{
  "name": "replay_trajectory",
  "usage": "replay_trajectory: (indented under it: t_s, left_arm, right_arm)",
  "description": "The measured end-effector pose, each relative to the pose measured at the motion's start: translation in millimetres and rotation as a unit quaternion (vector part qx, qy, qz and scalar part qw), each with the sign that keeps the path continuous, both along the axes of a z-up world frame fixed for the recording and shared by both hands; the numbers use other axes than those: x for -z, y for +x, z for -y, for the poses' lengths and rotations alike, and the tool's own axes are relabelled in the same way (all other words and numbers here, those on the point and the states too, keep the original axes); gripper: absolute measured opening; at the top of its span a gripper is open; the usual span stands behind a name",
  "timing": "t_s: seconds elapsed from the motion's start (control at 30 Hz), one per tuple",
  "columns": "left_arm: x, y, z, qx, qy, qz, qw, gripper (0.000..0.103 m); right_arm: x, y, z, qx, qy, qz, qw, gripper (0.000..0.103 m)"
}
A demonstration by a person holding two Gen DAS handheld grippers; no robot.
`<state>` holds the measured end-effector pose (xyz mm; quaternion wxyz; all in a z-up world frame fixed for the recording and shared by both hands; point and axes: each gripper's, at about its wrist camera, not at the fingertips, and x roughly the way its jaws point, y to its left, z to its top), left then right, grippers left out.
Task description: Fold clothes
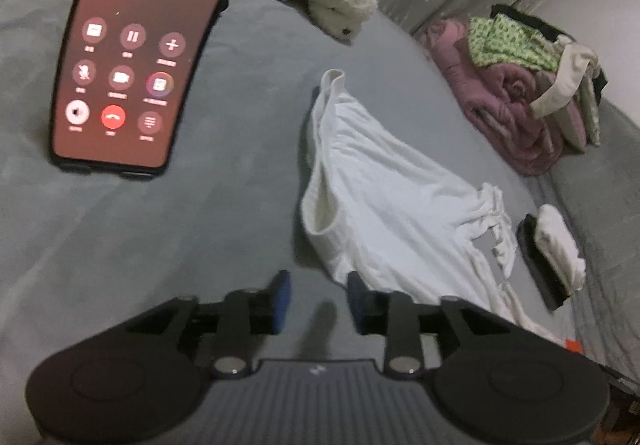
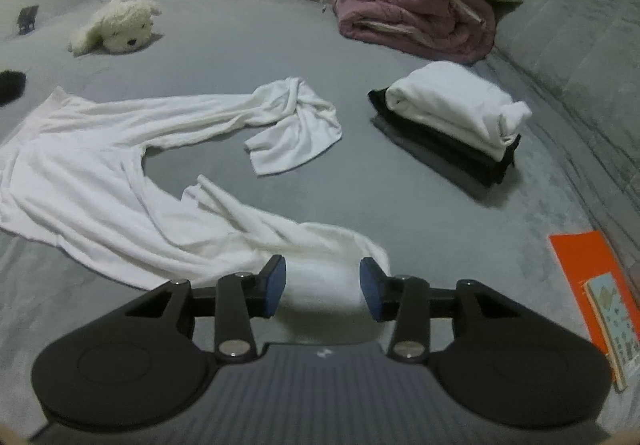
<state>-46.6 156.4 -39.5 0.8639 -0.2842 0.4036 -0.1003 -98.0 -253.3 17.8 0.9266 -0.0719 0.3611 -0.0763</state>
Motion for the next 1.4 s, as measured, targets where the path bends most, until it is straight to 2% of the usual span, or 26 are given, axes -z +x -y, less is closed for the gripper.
replay_trajectory:
  t_s: [0.13,0.27,0.5,0.63,0.77,0.9,1.23,1.33,1.4]
  left_arm:
    - [1.2,0.7,8.2,-0.013,-0.003,0.013,0.9998,0.041]
    - [3.5,0.4,13.6,-0.037,-0.003,0.022,0.9991,0.041]
    - [7.4,-0.1,23.0,-0.077,-0.004,0.038,0.9963,0.036]
    - [9.2,-0.2,24.6,-0.098,-0.004,0.04,0.9944,0.027]
    - [10.9,-0.2,23.7,-0.116,-0.004,0.037,0.9925,0.019]
    - [11.2,-1.0,23.9,-0.127,0.0,0.037,0.9912,0.016]
    - [11.7,-1.6,22.4,-0.133,0.011,0.039,0.9903,0.01]
    - [11.9,-0.5,21.3,-0.134,0.014,0.038,0.9901,0.008]
    - [12.0,-1.2,20.7,-0.135,0.016,0.037,0.99,0.008]
  right_arm:
    - [-8.4,-5.9,0.7,-0.026,0.028,0.025,0.999,0.046]
    - [-4.4,-6.4,-19.3,-0.099,0.053,0.028,0.993,0.046]
    - [16.5,3.1,-68.1,-0.228,0.091,-0.007,0.969,0.046]
    - [29.4,8.4,-91.2,-0.275,0.085,-0.021,0.957,0.046]
    - [41.0,15.2,-101.0,-0.291,0.084,-0.037,0.952,0.042]
    - [50.1,23.4,-109.2,-0.3,0.076,-0.042,0.95,0.036]
    - [60.2,32.7,-120.1,-0.309,0.046,-0.026,0.95,0.033]
    - [61.6,33.4,-123.7,-0.311,0.039,-0.021,0.949,0.023]
    - [61.7,33.4,-125.4,-0.313,0.036,-0.019,0.949,0.009]
